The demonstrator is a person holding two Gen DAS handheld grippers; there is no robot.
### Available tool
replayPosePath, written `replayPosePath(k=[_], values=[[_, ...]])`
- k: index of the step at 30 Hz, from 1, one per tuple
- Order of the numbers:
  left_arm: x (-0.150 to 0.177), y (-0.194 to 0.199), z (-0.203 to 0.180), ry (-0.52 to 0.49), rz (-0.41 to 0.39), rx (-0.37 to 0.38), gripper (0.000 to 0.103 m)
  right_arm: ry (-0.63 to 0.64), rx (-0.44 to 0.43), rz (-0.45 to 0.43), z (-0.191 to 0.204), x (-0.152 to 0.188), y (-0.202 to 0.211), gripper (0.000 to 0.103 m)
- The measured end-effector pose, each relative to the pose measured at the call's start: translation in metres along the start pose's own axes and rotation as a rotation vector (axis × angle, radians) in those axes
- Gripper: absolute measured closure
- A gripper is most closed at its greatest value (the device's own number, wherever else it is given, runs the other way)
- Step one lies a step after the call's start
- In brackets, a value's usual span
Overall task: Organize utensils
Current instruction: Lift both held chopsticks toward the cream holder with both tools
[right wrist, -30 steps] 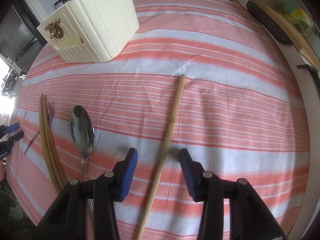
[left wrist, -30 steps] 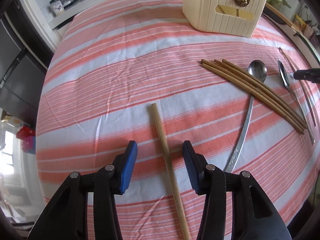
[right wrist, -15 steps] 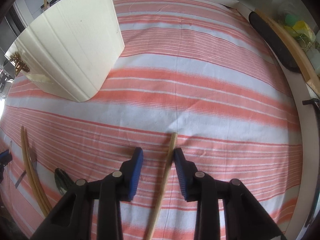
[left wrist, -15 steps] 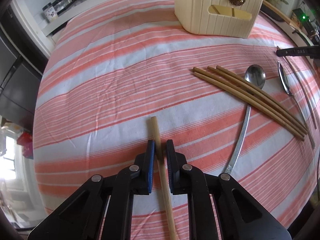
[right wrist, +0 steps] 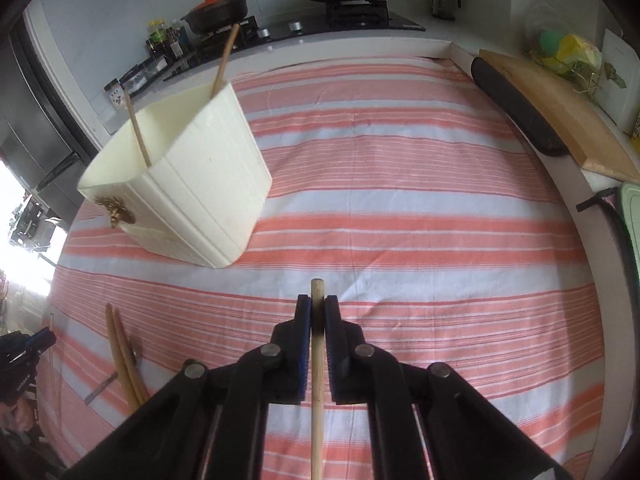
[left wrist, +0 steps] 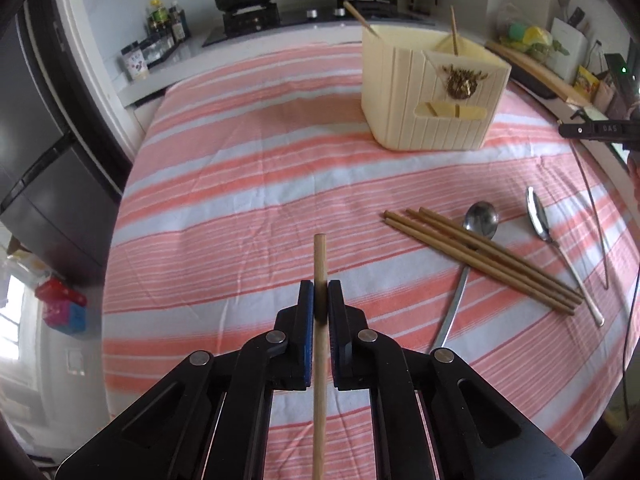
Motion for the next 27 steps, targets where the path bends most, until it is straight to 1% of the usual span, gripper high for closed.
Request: replayPosePath(k=[6, 11, 16, 19, 21, 27], values=[[-0.011, 0.076, 0.0, 0.043, -0.179, 0.051, 0.098, 0.07, -0.076, -0.14, 0.026, 0.018, 0.084, 0.096], [-0.012, 0.12, -0.001, 0.08, -0.292, 0.099, 0.098, 0.14, -0.095, -0.242, 0.047, 0.039, 0.137, 0.096], [-0.015, 0.148, -0.006, 0.093, -0.363, 0.124, 0.098, 0.224, -0.095, -0.324, 0.069, 0.054, 0.176, 0.096], [-0.015, 0.161, -0.011, 0.097, -0.399, 0.138, 0.098, 0.276, -0.074, -0.376, 0.08, 0.06, 0.195, 0.096], [-0.016, 0.165, -0.014, 0.096, -0.41, 0.14, 0.098, 0.296, -0.067, -0.392, 0.086, 0.062, 0.202, 0.096], [-0.016, 0.172, -0.018, 0.099, -0.431, 0.155, 0.098, 0.298, -0.093, -0.42, 0.093, 0.065, 0.216, 0.096]])
Point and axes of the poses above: each gripper's, at about its wrist camera, not at the fingertips, and y roughly against the way its jaws point, z to its left, x to its underside, the point moved 5 cm from there along -y, roughly the way its jaws point, and after that the axes turned 5 degrees about z, right-handed, at the moved point
